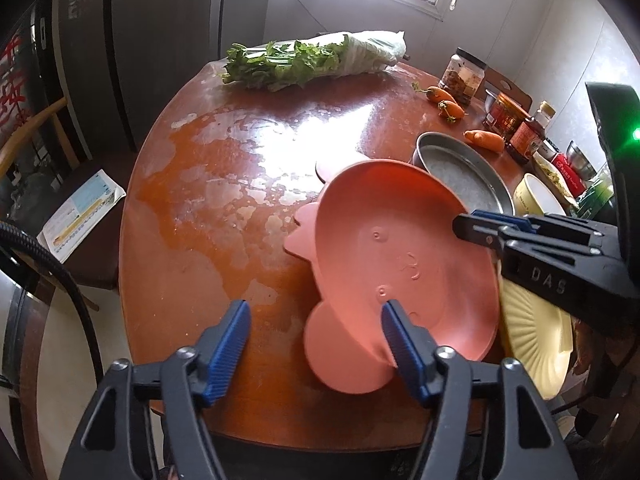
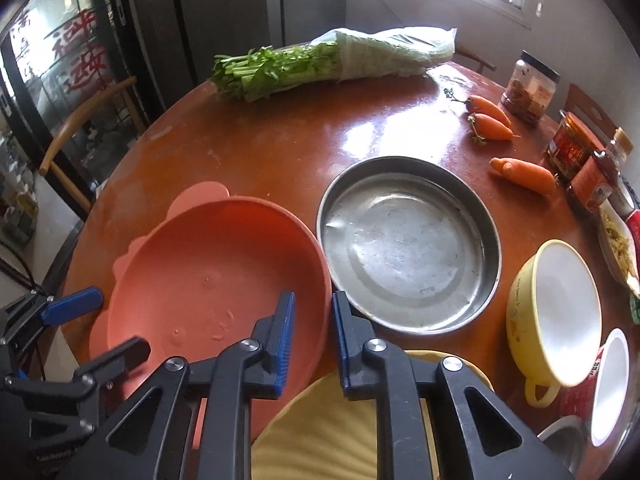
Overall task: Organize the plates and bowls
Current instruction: 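Grasp the rim of the salmon-pink pig-shaped plate with the left tool, then slide the pink plate toward the table edge and open the left tool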
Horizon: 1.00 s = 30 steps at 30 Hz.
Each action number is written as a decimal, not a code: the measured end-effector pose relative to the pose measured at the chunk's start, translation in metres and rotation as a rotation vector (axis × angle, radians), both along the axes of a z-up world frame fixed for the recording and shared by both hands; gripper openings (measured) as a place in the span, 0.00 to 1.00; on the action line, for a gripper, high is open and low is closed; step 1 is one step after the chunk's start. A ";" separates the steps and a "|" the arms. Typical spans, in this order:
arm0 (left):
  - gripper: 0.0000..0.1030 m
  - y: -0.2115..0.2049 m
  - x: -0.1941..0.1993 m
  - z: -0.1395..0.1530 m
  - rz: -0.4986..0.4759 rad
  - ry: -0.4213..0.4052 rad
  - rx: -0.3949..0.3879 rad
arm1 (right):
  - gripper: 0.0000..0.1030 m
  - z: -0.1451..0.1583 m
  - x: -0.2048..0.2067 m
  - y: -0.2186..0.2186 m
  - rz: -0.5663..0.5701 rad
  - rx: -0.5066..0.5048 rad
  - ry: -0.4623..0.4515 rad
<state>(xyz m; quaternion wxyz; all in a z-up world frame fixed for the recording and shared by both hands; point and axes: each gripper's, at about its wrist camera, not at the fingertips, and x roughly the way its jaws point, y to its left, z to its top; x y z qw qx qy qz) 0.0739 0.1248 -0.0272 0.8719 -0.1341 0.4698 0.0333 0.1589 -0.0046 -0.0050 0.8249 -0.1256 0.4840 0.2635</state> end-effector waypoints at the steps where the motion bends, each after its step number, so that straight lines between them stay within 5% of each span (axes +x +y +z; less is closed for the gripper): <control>1: 0.59 0.001 0.000 0.000 -0.003 -0.002 -0.007 | 0.17 0.000 -0.001 0.001 0.003 0.006 0.003; 11: 0.32 0.015 0.005 -0.001 -0.032 -0.007 -0.080 | 0.12 0.001 -0.005 0.007 0.020 0.071 0.039; 30: 0.29 0.042 0.060 -0.001 -0.056 -0.008 0.021 | 0.13 -0.001 -0.006 0.010 -0.084 0.136 0.044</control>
